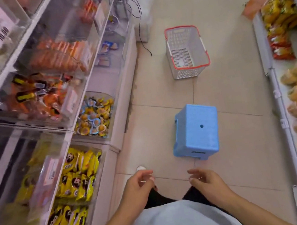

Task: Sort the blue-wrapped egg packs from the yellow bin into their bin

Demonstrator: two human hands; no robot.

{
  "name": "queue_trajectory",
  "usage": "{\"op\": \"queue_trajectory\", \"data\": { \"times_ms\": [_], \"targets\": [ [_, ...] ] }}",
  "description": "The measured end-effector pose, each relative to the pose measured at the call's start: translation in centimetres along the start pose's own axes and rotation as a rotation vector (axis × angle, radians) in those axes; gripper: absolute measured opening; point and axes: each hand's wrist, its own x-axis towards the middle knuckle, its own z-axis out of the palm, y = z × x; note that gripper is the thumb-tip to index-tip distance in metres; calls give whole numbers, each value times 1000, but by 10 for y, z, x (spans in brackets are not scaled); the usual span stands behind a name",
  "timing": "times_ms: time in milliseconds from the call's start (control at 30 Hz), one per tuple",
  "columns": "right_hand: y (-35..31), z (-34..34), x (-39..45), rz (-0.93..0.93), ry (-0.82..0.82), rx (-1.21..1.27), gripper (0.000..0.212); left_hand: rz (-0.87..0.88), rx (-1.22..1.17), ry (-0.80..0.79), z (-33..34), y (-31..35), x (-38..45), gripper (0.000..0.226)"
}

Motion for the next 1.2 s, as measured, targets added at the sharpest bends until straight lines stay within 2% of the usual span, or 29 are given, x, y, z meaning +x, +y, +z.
{"op": "queue_trajectory", "data": {
  "times_ms": [100,367,567,733,1000,1200],
  "targets": [
    [-46,-7,42,-29,-27,-23,17,12,-28,11,-29,32,43,19],
    [-149,-32,143,-58,-96,-116,21,-43,-24,72,-64,91,142,19],
    [-217,-81,241,-55,-173,-204,22,-54,-55,195,-78,157,227,17],
    [-283,-126,315,-95,-234,-359,23,-53,-91,239,-81,207,287,19],
    [-385,-125,398,-244,-332,-602,34,-159,-120,354,-116,219,347,17],
    [-433,-85,431,-436,-540,-806,41,-187,-19,415,-133,213,365,19]
  ]
}}
